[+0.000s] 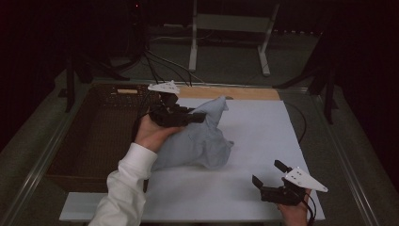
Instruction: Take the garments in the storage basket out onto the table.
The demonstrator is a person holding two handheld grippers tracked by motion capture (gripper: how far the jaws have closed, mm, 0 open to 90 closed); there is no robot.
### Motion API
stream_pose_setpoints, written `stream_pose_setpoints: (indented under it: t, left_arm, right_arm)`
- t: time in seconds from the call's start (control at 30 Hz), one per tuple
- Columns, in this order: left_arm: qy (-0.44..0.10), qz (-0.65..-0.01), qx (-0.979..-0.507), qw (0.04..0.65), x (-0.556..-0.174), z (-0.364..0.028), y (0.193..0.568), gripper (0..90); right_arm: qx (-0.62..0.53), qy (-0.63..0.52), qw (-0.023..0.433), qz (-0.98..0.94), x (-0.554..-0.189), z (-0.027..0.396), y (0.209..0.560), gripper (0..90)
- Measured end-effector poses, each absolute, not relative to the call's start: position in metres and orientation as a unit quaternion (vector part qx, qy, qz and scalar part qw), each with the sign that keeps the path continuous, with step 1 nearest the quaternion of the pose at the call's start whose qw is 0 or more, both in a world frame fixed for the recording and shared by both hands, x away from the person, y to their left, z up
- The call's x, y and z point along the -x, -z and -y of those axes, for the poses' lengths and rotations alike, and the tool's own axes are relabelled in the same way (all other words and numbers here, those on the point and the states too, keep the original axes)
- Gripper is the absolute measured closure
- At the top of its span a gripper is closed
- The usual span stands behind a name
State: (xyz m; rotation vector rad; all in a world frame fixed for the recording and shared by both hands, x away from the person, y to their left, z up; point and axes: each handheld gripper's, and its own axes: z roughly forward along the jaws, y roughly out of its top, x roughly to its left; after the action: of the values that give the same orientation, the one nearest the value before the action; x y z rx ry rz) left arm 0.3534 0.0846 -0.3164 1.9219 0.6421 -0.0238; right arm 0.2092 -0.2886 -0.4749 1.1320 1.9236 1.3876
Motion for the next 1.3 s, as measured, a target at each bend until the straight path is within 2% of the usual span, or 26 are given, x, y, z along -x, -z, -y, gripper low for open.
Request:
stream_pose_setpoints:
  t: [0.5, 0.97, 1.3]
  left_arm:
    - [0.012, -0.272, -0.813, 0.515, -0.357, -0.059, 0.337, 72.8]
    - [0.038, -0.305, -0.802, 0.512, -0.362, -0.050, 0.374, 70.3]
    - [0.032, -0.314, -0.804, 0.503, -0.362, -0.044, 0.388, 68.3]
  right_arm:
    - [-0.415, -0.511, 0.254, -0.708, -0.209, 0.289, 0.475, 0.0]
    - [-0.416, -0.512, 0.254, -0.707, -0.210, 0.288, 0.475, 0.0]
    - [-0.416, -0.511, 0.255, -0.708, -0.210, 0.288, 0.475, 0.0]
